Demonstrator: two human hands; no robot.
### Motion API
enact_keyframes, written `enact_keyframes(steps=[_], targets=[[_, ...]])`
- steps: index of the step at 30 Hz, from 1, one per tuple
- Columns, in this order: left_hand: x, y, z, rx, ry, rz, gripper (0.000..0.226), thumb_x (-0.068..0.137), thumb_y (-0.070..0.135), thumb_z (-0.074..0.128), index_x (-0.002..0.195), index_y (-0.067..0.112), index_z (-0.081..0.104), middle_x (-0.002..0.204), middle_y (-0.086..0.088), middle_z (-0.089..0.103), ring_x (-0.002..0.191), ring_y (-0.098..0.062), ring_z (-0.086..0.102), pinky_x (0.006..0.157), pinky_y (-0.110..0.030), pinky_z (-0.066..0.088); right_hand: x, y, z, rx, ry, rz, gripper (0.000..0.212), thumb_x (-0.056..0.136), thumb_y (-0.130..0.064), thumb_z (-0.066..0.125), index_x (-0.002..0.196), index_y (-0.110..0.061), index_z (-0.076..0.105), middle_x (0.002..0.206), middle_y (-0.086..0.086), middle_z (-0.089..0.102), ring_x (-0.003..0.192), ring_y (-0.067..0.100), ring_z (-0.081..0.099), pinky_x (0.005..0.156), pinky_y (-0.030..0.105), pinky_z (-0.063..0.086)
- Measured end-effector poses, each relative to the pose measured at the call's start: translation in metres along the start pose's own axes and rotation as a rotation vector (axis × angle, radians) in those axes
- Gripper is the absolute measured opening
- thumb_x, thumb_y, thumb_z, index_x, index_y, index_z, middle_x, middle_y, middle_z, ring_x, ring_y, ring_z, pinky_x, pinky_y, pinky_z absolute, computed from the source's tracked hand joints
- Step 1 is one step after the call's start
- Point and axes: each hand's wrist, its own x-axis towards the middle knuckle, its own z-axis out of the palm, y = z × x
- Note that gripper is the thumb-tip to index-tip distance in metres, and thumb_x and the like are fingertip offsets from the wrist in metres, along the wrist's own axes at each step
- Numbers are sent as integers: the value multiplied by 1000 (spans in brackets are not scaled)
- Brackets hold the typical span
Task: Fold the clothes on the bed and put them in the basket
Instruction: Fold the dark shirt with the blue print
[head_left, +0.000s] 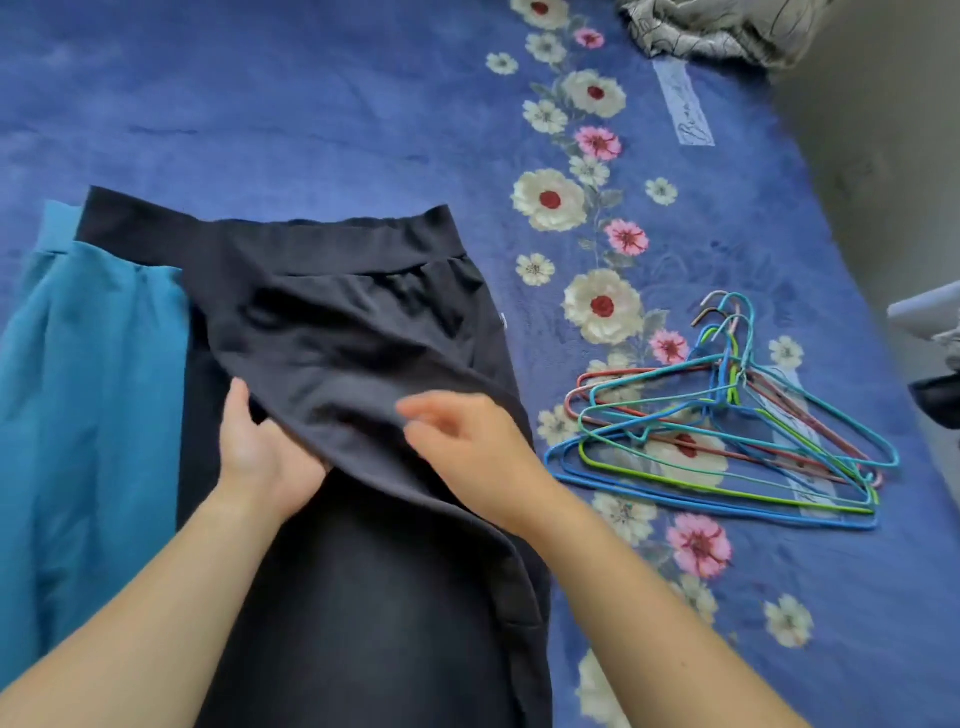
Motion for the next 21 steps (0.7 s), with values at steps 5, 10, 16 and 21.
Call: enact_keyframes(steps=[5,10,16,21], targets=[[9,-7,-14,371,110,-22,36,95,34,56,126,17,63,117,-3,71,104,-19,69,83,-34,55,-45,76,16,-547,64,253,35,83,-48,62,97,-21,43,102,-3,51,98,22,52,73,35,37],[12,1,3,202,153,98,36,98,39,52,120,13,63,111,-5,72,102,-20,69,79,-33,56,-76,94,31,-848,-61,40,35,70,-19,69,84,-20,38,84,2,60,72,31,63,55,32,28],[-2,22,-42,227,207,70,20,94,18,49,109,17,62,101,0,73,108,-17,66,90,-32,51,-92,97,63,-1050,-467,-62,38,84,-3,57,118,-9,42,112,15,58,99,38,61,64,37,29],[14,38,-23,357,95,98,26,92,22,60,115,14,67,114,-4,72,103,-18,69,93,-34,52,-76,98,62,-780,-586,124,20,79,-8,58,95,-15,48,103,13,64,94,34,60,64,34,37]])
